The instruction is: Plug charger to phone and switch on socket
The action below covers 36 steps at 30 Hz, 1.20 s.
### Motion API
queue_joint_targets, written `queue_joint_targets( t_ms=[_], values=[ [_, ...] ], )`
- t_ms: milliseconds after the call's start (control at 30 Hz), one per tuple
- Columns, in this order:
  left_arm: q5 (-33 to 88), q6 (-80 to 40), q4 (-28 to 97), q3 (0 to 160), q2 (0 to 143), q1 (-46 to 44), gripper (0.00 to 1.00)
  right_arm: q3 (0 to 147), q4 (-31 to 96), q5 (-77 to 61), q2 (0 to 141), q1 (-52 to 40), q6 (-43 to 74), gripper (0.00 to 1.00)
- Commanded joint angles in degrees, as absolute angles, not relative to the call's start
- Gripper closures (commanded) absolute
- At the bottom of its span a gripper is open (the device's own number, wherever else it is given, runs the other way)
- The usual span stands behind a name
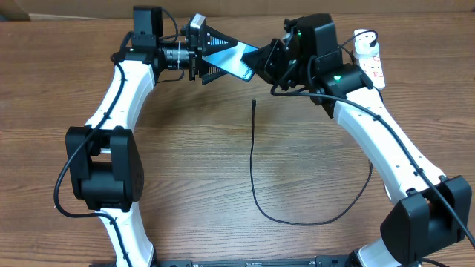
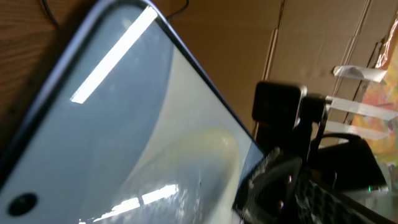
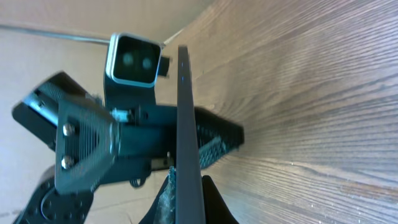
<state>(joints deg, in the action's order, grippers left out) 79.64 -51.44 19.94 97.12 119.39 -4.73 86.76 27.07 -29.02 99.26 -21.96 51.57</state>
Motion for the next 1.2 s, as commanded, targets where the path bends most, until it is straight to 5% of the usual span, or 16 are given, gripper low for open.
queue_joint_targets(
  t_ms=[0, 600, 667, 833, 1067, 1167],
  values=[
    [81.0, -53.0, 16.4, 98.2, 118.7, -4.9, 0.11, 86.2, 30.4, -30.9, 99.3, -25.8, 48.4, 0.96],
    [82.1, -58.8, 11.0, 98.2, 118.7, -5.0, 0.21, 86.1, 24.4, -30.9, 102.4, -28.0, 51.4, 0.96],
    [82.2, -58.8, 11.0, 98.2, 118.7, -5.0, 0.26, 86.1, 23.4, -30.9, 102.5, -28.0, 52.4, 0.96],
    [82.2, -58.8, 11.1, 98.2, 118.7, -5.0, 0.62, 86.1, 22.8, -30.9, 102.8, -28.0, 52.5, 0.96],
    [82.1, -59.4, 11.1, 98.2, 118.7, -5.0, 0.72, 86.1, 22.8, -30.9, 102.8, -28.0, 52.5, 0.96],
    [82.1, -60.3, 11.1, 98.2, 118.7, -5.0, 0.89, 86.1, 22.8, -31.0, 102.8, -28.0, 52.6, 0.96]
  ],
)
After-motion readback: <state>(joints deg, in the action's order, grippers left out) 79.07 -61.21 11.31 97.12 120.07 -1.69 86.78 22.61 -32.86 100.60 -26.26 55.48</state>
